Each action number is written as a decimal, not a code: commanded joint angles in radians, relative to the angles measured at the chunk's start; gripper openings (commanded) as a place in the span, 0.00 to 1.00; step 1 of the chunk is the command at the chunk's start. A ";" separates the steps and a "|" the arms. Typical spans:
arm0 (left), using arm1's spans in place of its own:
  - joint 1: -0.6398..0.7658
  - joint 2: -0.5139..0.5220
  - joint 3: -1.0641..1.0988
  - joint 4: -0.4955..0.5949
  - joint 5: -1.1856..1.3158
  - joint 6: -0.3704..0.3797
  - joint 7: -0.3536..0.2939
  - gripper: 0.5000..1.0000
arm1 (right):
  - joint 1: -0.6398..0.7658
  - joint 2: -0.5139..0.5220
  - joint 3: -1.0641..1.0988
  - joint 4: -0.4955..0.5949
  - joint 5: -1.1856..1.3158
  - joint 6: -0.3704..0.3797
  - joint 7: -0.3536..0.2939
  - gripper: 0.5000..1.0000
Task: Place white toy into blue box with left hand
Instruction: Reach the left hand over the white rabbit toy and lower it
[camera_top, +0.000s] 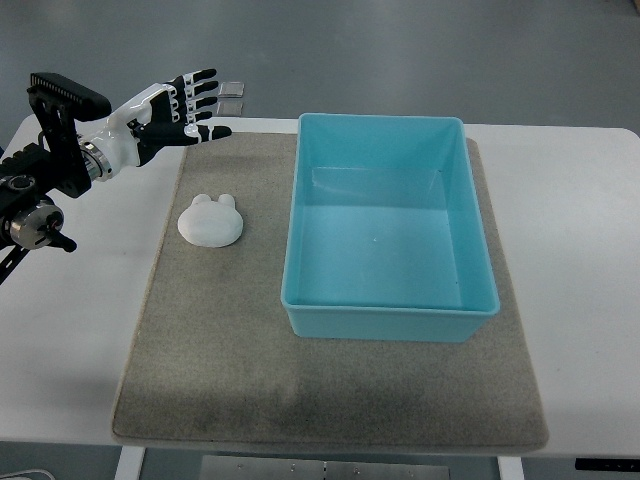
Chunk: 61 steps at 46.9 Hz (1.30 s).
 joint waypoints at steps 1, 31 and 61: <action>0.001 0.028 0.022 -0.037 0.114 -0.003 0.000 0.98 | 0.000 0.000 0.000 0.000 0.000 0.000 0.000 0.87; 0.016 0.164 0.057 -0.198 0.519 -0.147 -0.045 0.80 | 0.000 0.000 0.000 0.000 0.000 0.000 0.000 0.87; 0.047 0.255 0.057 -0.219 0.740 -0.154 -0.164 0.78 | 0.000 0.000 0.000 0.000 0.000 0.000 0.000 0.87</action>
